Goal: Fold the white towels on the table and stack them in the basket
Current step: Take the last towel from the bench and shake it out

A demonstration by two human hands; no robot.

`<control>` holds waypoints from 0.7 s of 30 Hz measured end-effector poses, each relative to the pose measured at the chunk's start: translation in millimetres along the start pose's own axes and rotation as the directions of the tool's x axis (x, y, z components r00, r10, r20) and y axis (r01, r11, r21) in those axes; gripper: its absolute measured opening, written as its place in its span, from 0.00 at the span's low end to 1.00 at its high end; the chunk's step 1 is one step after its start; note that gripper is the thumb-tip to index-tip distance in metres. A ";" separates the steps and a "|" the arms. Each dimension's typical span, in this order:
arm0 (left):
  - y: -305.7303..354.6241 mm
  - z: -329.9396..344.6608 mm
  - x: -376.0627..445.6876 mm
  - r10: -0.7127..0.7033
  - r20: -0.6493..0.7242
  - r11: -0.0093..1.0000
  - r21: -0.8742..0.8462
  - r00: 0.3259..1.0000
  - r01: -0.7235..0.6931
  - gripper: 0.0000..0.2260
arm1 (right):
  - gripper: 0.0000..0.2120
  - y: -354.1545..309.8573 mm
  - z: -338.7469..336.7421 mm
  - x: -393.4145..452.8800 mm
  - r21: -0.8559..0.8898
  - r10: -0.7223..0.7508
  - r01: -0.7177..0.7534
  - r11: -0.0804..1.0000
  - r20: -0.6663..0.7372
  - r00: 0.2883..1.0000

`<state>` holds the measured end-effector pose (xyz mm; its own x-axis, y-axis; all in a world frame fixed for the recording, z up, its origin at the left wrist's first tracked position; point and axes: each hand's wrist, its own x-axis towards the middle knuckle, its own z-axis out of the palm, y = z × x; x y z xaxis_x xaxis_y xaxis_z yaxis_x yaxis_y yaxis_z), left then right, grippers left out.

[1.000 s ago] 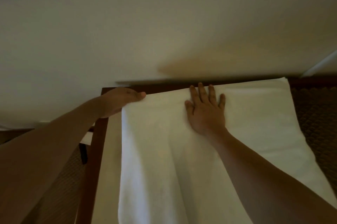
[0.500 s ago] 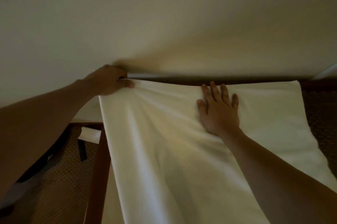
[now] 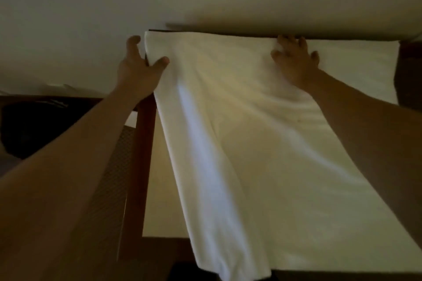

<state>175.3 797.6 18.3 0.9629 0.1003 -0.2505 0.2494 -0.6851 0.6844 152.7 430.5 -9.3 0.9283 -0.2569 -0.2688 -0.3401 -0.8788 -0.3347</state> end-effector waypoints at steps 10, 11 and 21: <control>-40.5 42.2 -283.6 -0.199 0.174 0.960 -0.161 0.964 0.228 0.30 | 0.21 24.1 85.9 -304.5 0.041 -0.365 0.387 0.921 -0.259 0.894; -41.1 45.2 -306.4 -0.204 0.182 0.960 -0.155 0.962 0.233 0.31 | 0.21 36.7 92.7 -328.1 0.023 -0.355 0.369 0.929 -0.227 0.907; -81.7 9.3 -352.4 -0.283 -0.131 0.926 -0.296 0.950 0.235 0.22 | 0.29 66.0 105.9 -366.1 -0.231 -0.291 0.289 0.929 0.026 0.956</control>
<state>-185.4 811.5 44.4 0.8576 0.3840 -0.3420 0.4879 -0.3971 0.7774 -225.5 509.0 -28.6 0.9829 0.0204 -0.1830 -0.0130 -0.9836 -0.1796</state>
